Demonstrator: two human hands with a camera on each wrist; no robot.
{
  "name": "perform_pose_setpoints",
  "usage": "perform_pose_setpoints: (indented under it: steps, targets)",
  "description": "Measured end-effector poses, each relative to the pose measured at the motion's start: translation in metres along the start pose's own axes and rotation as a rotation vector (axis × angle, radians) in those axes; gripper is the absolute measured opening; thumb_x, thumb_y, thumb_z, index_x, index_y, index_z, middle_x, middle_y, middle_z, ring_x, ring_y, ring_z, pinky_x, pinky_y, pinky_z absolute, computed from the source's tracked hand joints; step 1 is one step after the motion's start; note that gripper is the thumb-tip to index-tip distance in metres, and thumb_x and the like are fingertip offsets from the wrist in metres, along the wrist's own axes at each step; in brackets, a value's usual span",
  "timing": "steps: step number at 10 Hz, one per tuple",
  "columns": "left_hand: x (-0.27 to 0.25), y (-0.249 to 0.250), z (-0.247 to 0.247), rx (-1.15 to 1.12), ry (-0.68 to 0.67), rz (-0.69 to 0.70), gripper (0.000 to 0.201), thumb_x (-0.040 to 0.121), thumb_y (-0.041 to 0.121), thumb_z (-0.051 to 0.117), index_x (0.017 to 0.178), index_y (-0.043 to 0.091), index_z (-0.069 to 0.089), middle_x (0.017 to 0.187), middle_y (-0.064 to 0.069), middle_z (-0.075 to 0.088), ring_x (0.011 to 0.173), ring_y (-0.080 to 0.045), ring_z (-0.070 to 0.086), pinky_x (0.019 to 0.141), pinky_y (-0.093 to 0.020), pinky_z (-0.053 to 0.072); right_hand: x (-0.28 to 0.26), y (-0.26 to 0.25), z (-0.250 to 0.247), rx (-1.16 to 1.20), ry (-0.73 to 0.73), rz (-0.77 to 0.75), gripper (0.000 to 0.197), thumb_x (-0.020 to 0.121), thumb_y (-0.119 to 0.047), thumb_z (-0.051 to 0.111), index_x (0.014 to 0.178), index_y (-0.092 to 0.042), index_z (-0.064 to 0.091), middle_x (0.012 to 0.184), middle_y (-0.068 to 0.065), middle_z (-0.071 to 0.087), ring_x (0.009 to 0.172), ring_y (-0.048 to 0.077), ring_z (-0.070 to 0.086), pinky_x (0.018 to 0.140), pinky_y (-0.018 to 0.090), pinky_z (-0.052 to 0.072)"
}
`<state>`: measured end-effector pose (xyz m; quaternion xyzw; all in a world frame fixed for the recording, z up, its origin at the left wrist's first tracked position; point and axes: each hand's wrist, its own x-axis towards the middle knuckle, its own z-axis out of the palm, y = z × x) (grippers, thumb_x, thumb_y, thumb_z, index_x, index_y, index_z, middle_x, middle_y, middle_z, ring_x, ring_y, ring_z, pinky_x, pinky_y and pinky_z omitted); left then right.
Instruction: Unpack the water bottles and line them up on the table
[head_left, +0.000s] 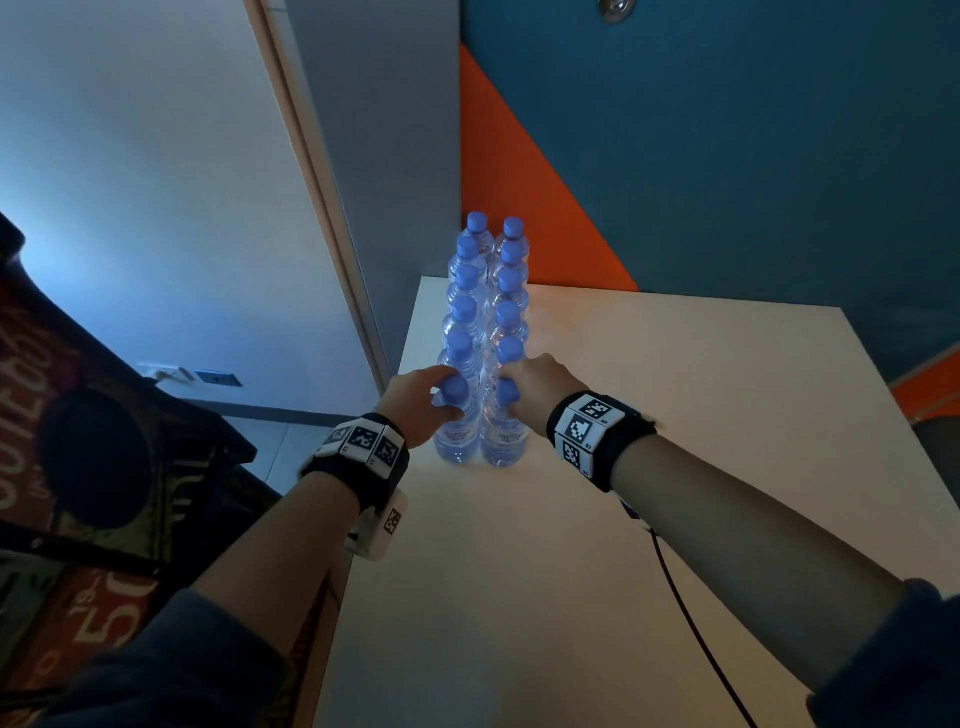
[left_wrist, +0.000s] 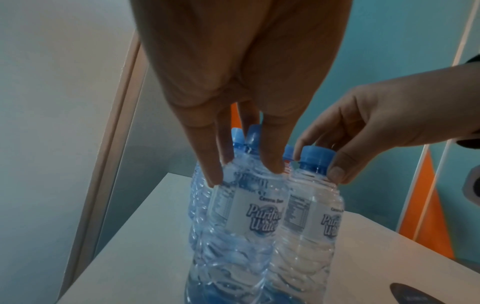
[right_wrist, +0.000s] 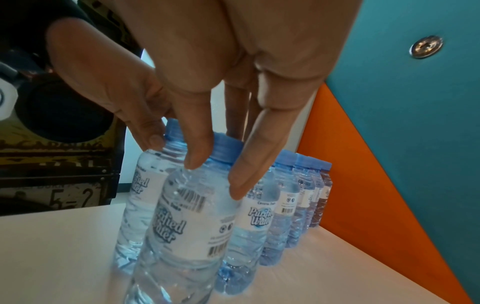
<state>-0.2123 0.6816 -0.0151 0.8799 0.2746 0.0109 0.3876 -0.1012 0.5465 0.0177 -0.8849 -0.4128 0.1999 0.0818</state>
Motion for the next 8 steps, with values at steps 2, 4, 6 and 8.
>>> perform_pose_setpoints:
  steps: [2,4,6,8]
  targets:
    - [0.004,-0.001,-0.002,0.018,-0.017,-0.008,0.046,0.075,0.016,0.072,0.117,0.021,0.055,0.114,-0.012,0.064,0.103,-0.031,0.059,0.095,-0.038,0.046,-0.001,-0.002,-0.001,0.009,0.017,-0.003,0.005,0.082,-0.006,0.051,0.078,-0.009,0.049,0.080,0.012,0.049,0.070,0.030,0.049,0.063,0.032,0.041]
    - [0.004,-0.004,-0.001,-0.006,-0.017,-0.003,0.045,0.075,0.017,0.072,0.117,0.022,0.056,0.114,-0.012,0.064,0.104,-0.030,0.059,0.096,-0.040,0.046,-0.002,-0.003,-0.001,0.012,0.015,0.000,0.004,0.083,-0.007,0.050,0.079,-0.008,0.050,0.078,0.010,0.045,0.069,0.029,0.047,0.063,0.032,0.038]
    - [0.001,-0.005,-0.003,-0.010,-0.027,0.012,0.056,0.072,0.023,0.076,0.122,0.023,0.050,0.120,-0.011,0.060,0.108,-0.030,0.058,0.096,-0.042,0.047,-0.011,-0.003,-0.006,0.010,-0.015,0.007,0.018,0.082,-0.010,0.057,0.099,-0.006,0.055,0.090,0.013,0.054,0.079,0.033,0.054,0.066,0.033,0.044]
    - [-0.032,-0.005,-0.014,0.049,0.194,0.046,0.064,0.079,0.034,0.068,0.133,0.017,0.037,0.132,-0.012,0.051,0.116,-0.027,0.053,0.099,-0.039,0.043,-0.062,0.022,-0.026,0.072,0.088,0.004,0.056,0.084,-0.035,0.062,0.133,-0.023,0.039,0.124,0.008,0.056,0.111,0.028,0.054,0.091,0.036,0.046]
